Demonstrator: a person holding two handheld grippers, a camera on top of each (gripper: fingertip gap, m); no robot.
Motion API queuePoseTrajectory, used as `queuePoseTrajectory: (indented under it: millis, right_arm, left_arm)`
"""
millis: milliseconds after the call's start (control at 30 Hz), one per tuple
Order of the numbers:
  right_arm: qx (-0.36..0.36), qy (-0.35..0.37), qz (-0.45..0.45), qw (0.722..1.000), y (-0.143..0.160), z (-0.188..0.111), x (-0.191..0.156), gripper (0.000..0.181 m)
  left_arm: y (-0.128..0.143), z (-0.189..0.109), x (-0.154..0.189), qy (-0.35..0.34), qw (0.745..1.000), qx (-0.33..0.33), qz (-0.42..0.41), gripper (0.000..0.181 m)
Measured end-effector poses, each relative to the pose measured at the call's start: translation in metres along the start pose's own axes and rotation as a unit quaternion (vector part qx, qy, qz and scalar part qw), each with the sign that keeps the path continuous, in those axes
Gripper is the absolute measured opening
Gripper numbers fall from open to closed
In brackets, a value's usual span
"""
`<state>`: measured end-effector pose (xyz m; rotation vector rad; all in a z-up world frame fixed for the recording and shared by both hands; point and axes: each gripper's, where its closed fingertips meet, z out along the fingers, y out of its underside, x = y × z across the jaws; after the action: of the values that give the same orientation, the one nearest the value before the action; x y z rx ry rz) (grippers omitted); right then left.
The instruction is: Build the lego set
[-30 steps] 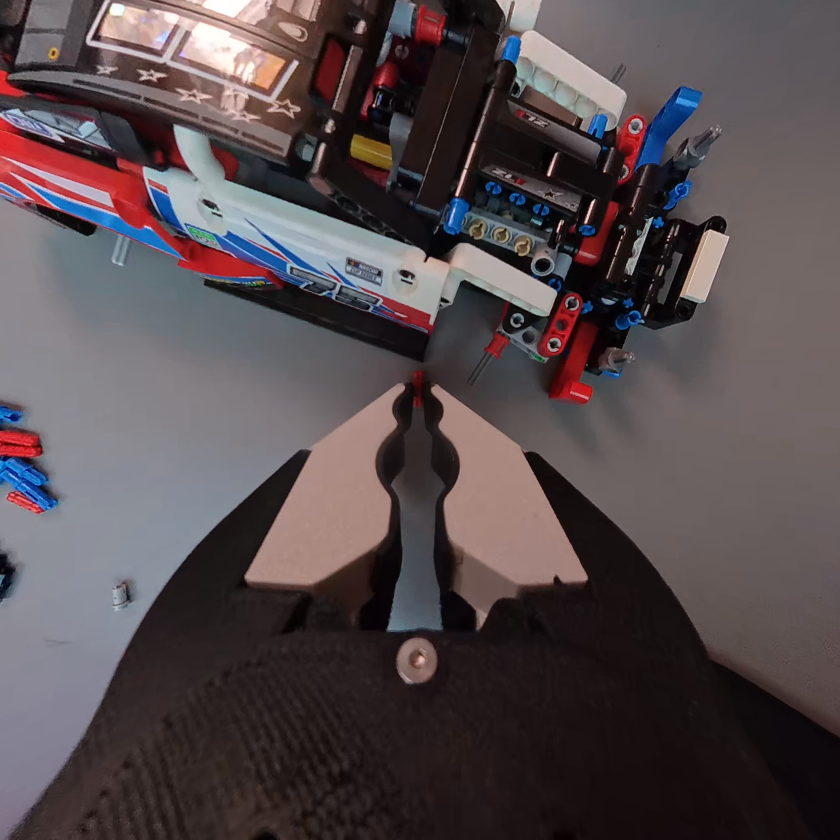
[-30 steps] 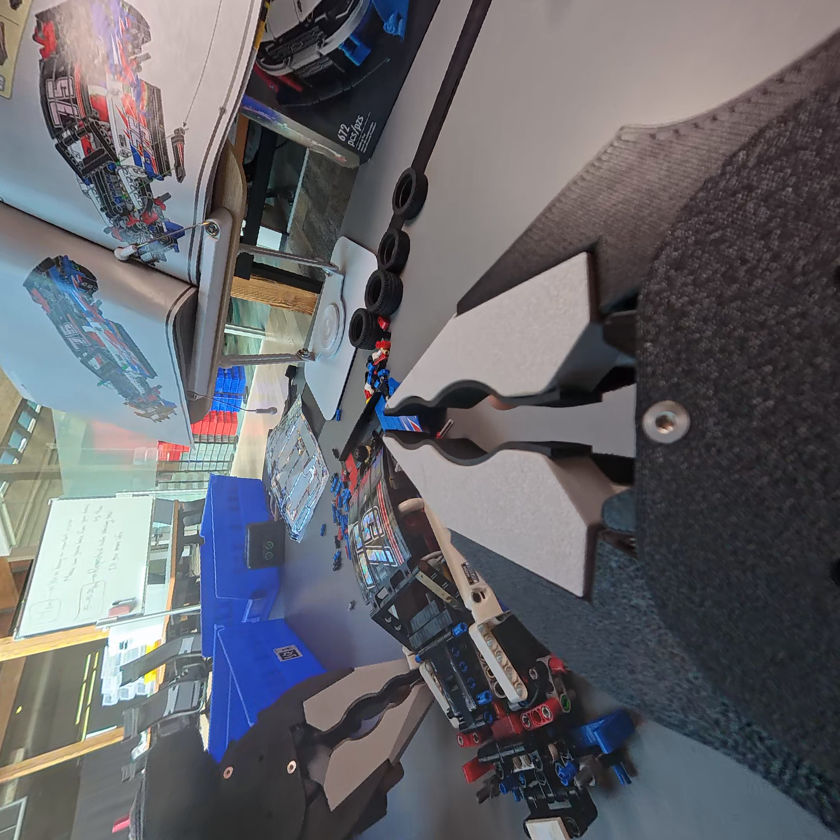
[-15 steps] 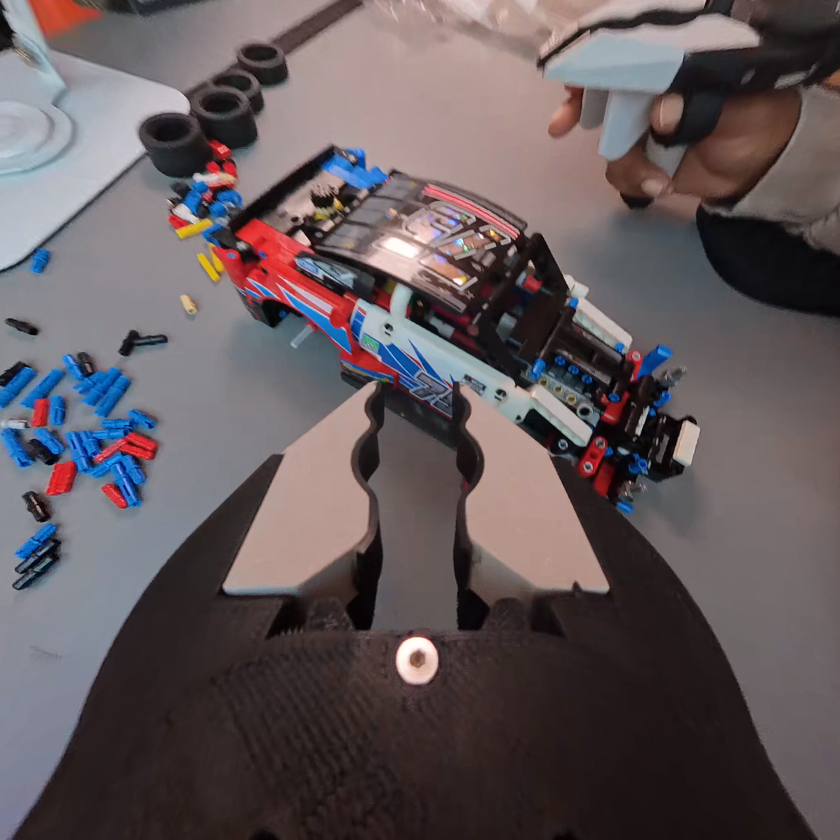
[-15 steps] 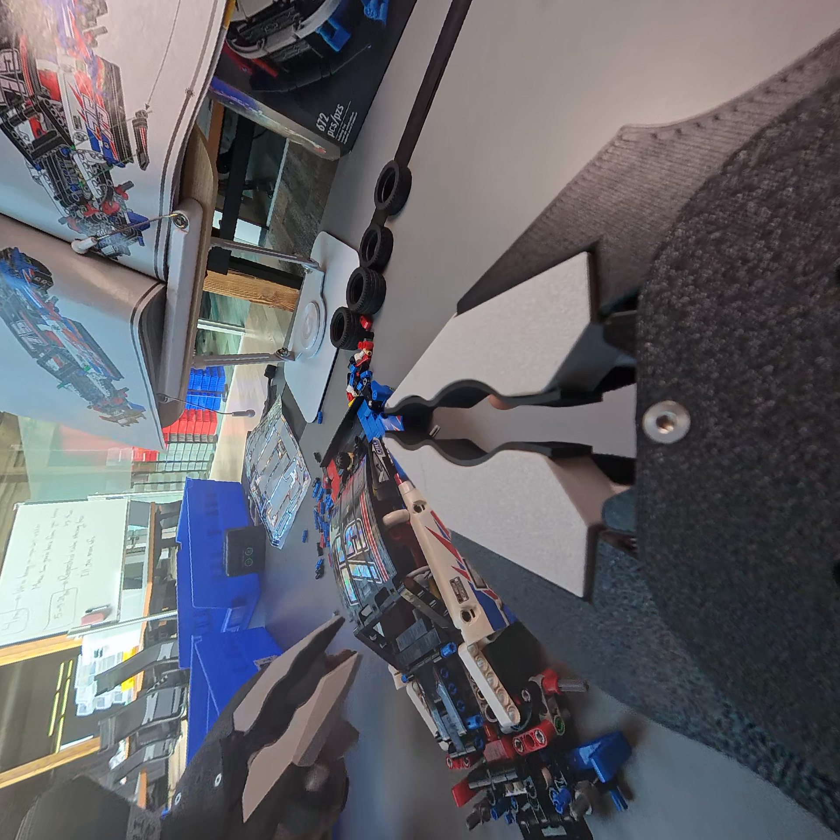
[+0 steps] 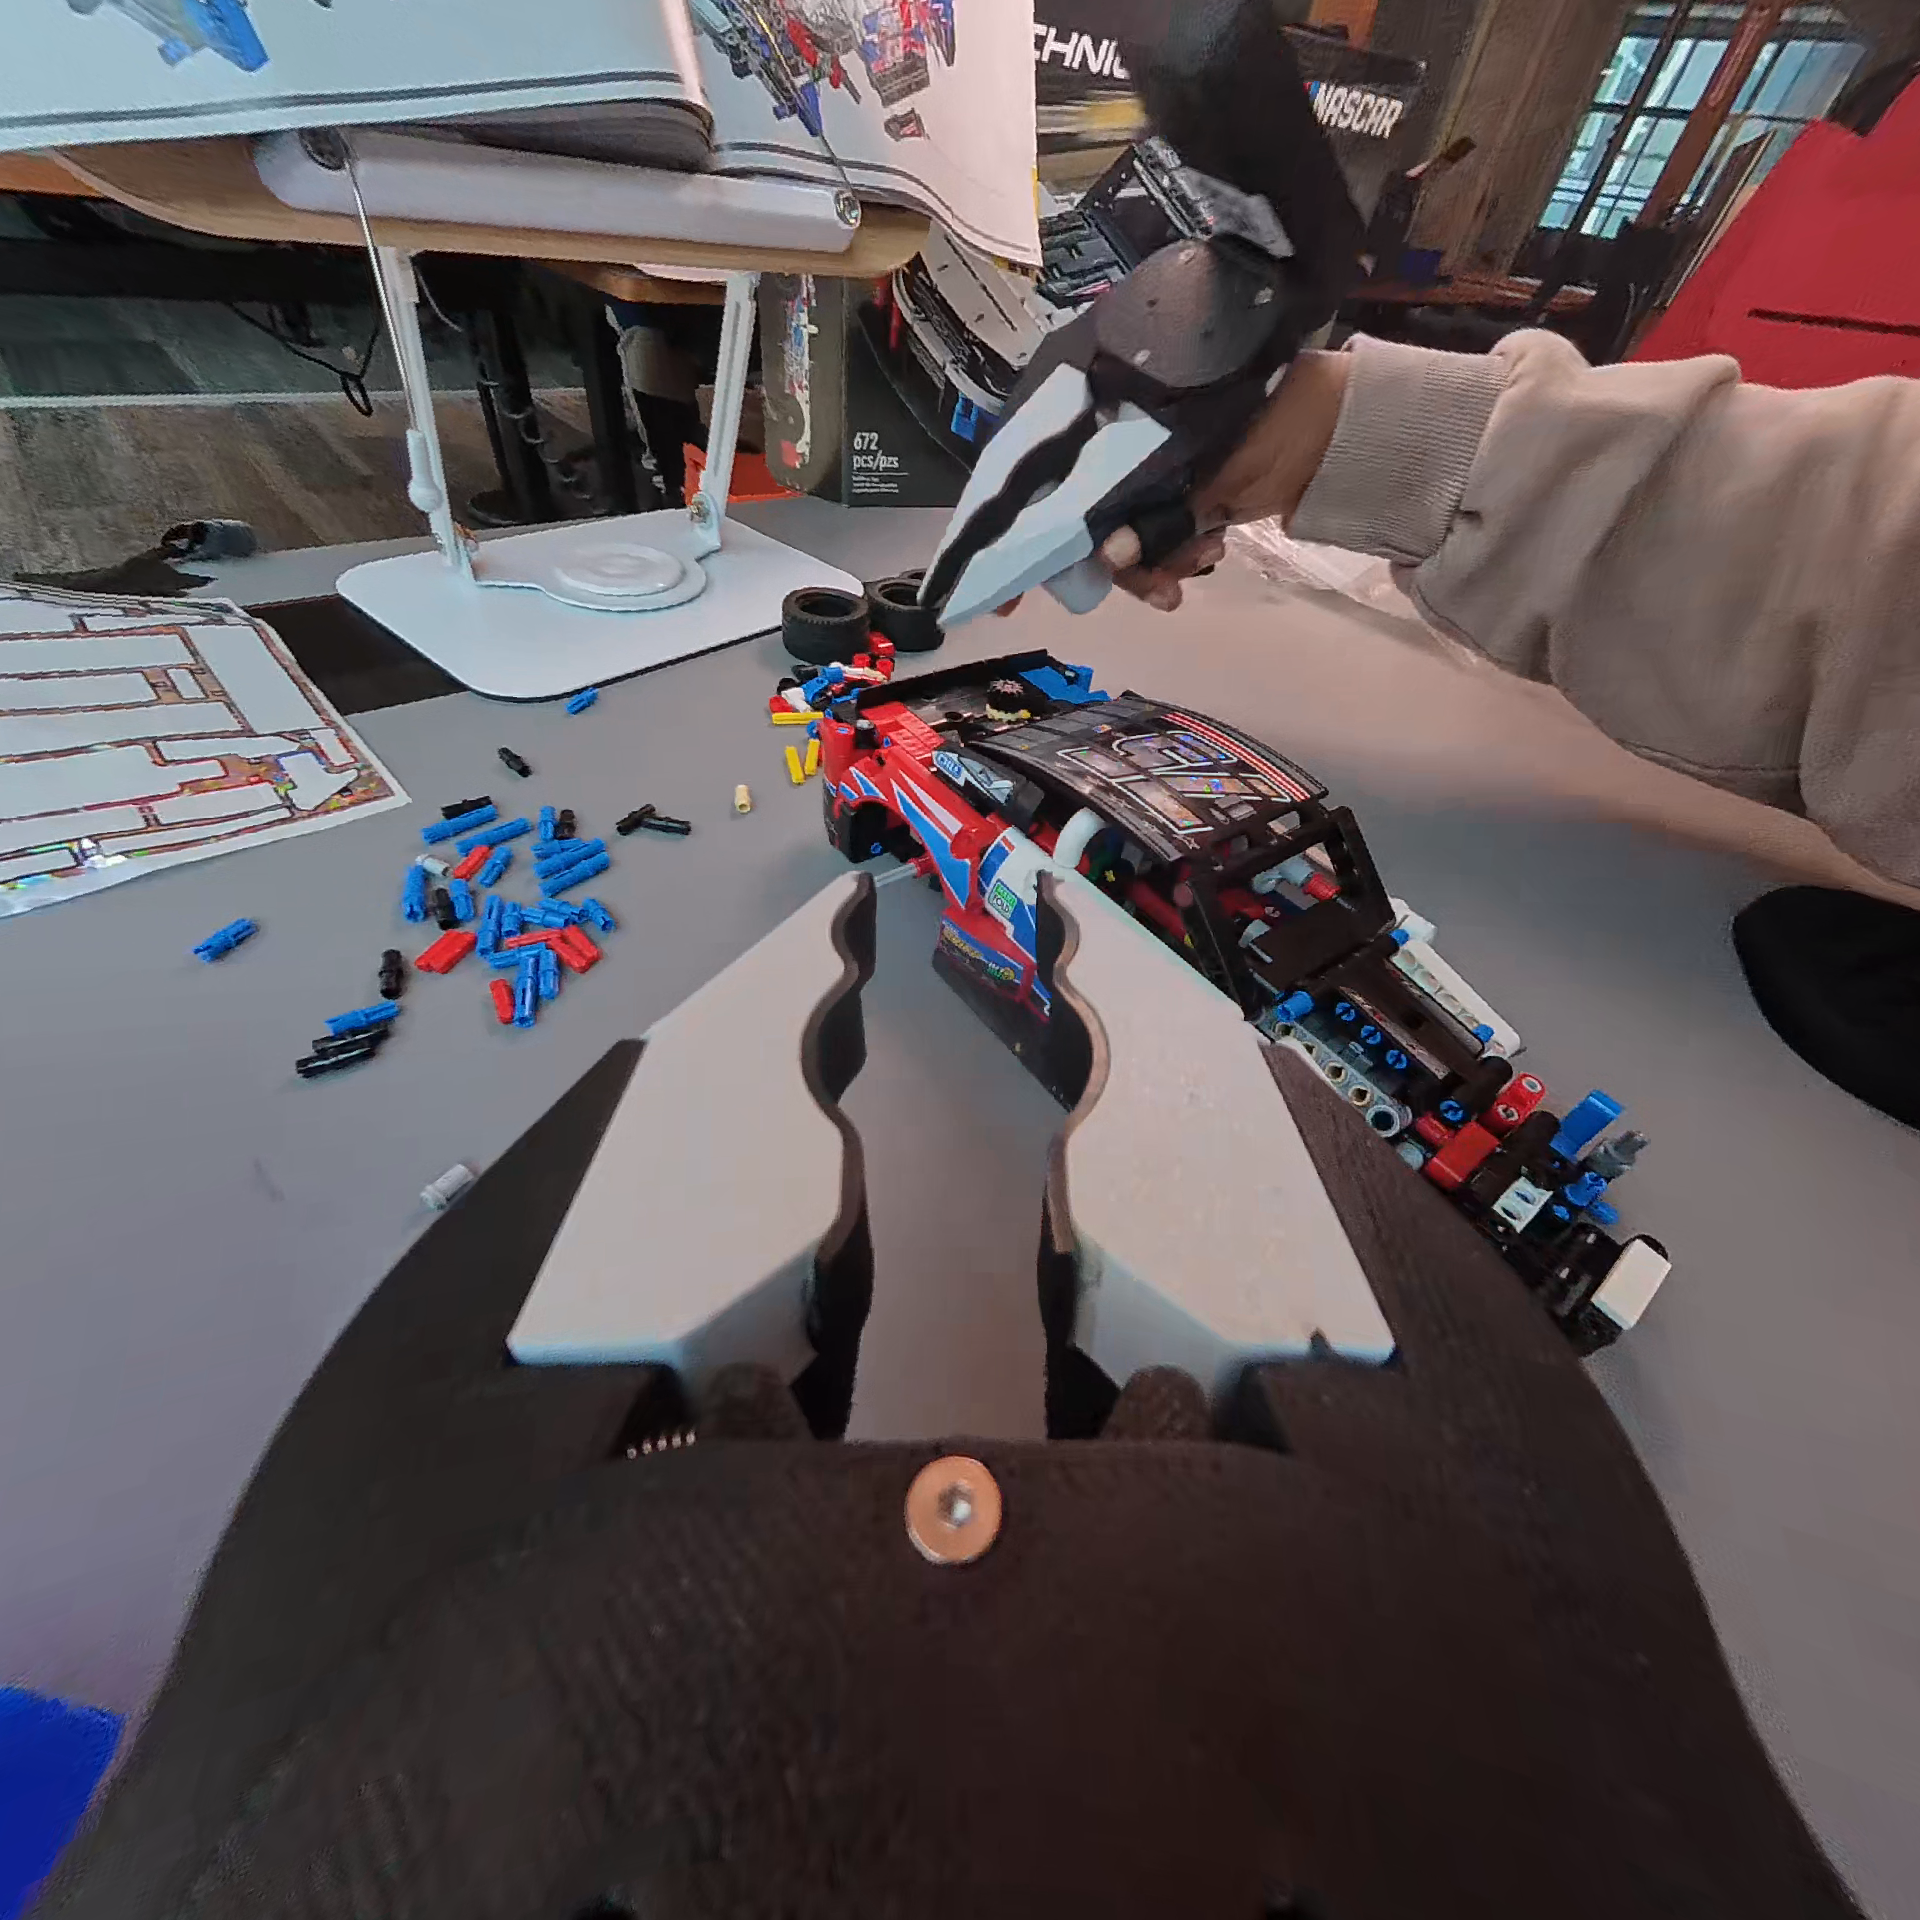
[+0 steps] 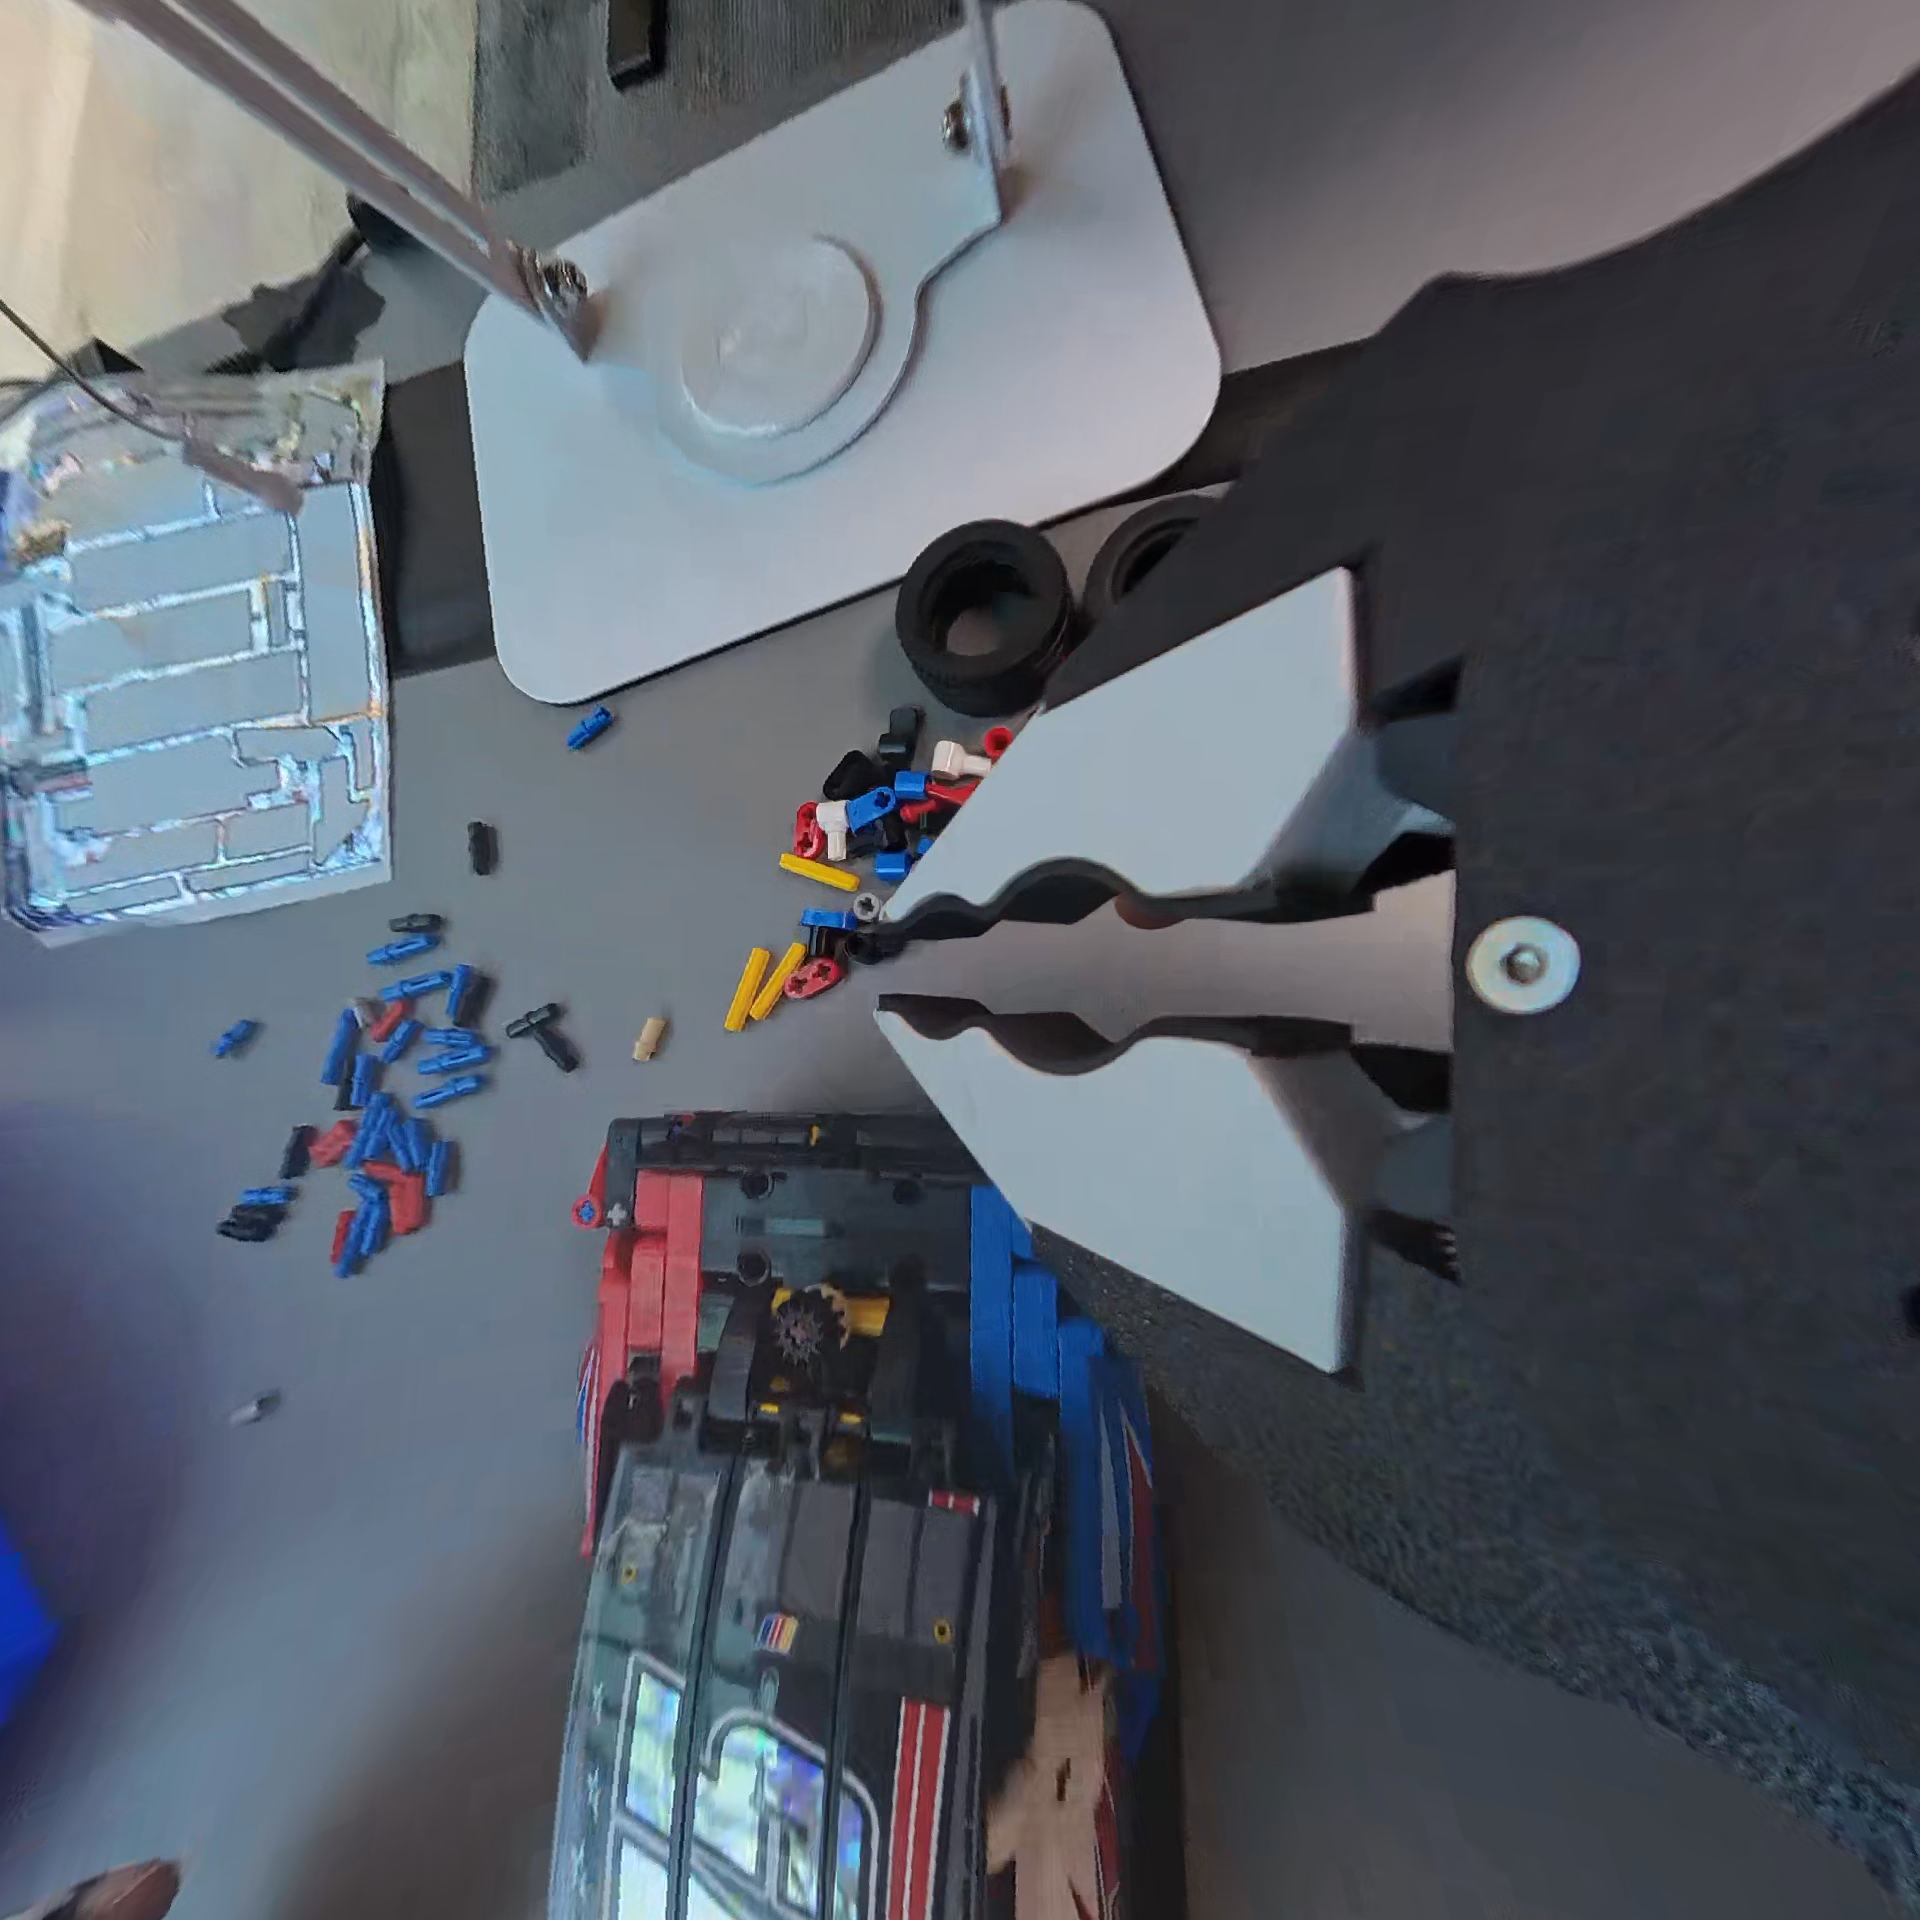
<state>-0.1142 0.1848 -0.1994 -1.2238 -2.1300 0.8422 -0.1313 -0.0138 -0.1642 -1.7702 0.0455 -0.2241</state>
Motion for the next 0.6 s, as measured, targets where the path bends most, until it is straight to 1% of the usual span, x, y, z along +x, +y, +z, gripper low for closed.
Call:
queuePoseTrajectory:
  millis: [100, 233, 400, 500, 600]
  right_arm:
    - [-0.054, -0.042, -0.012, 0.998, 0.013, 0.030, 0.004, 0.010]
    - [-0.087, -0.057, -0.019, 0.994, 0.026, 0.047, 0.002, 0.010]
    - [-0.092, -0.043, -0.019, 0.995, 0.029, 0.050, 0.007, 0.003]
    - [-0.095, -0.046, -0.021, 0.994, 0.029, 0.049, 0.004, 0.003]
    - [-0.073, -0.024, -0.026, 0.997, 0.019, 0.036, 0.007, 0.002]
  left_arm:
    - [-0.006, -0.005, -0.004, -0.004, 1.000, 0.017, -0.002, 0.029]
    - [-0.007, -0.008, -0.011, -0.011, 1.000, 0.024, 0.003, 0.027]
    - [-0.004, -0.006, -0.008, 0.002, 1.000, 0.018, 0.005, 0.027]
    - [-0.003, -0.005, -0.004, 0.007, 1.000, 0.014, 0.009, 0.027]
    - [-0.004, -0.006, -0.004, 0.004, 1.000, 0.015, 0.016, 0.027]
